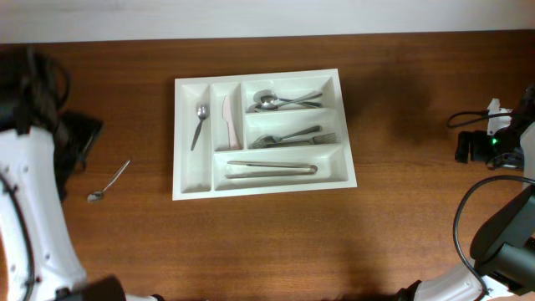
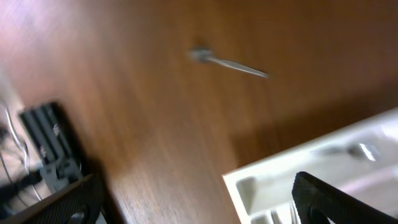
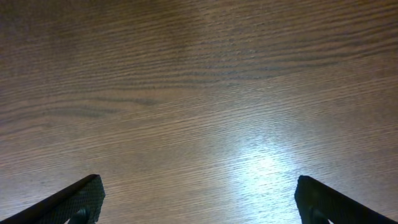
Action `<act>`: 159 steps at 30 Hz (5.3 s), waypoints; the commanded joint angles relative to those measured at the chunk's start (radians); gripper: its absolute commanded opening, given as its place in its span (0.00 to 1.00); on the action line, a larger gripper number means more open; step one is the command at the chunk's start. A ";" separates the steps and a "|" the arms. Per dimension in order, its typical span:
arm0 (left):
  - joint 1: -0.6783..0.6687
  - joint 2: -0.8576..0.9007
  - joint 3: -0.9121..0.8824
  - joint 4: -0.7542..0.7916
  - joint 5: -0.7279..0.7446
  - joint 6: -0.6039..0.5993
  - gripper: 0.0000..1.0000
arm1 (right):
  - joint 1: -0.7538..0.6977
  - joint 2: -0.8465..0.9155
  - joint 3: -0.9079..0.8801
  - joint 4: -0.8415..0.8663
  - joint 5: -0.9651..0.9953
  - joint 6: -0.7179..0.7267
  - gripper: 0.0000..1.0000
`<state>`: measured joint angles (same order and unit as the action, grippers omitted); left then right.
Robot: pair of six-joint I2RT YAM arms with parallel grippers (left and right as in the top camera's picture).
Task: Pack container
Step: 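Retract the left gripper left toward the silver spoon on the table, then position the left gripper over the silver spoon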
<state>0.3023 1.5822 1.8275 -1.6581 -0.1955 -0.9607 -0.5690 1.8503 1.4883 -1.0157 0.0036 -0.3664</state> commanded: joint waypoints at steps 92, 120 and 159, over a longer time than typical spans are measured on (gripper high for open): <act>0.782 0.169 -0.813 0.847 0.959 1.224 0.99 | -0.001 -0.011 0.001 0.003 0.008 0.008 0.99; 0.660 0.297 -0.813 0.995 0.940 1.100 0.99 | -0.001 -0.011 0.001 0.003 0.008 0.008 0.99; 0.582 0.299 -0.813 1.083 0.980 1.081 0.97 | -0.001 -0.011 0.001 0.003 0.008 0.008 0.99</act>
<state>0.8829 1.8641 1.0180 -0.5789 0.7704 0.1291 -0.5690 1.8503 1.4883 -1.0157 0.0036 -0.3660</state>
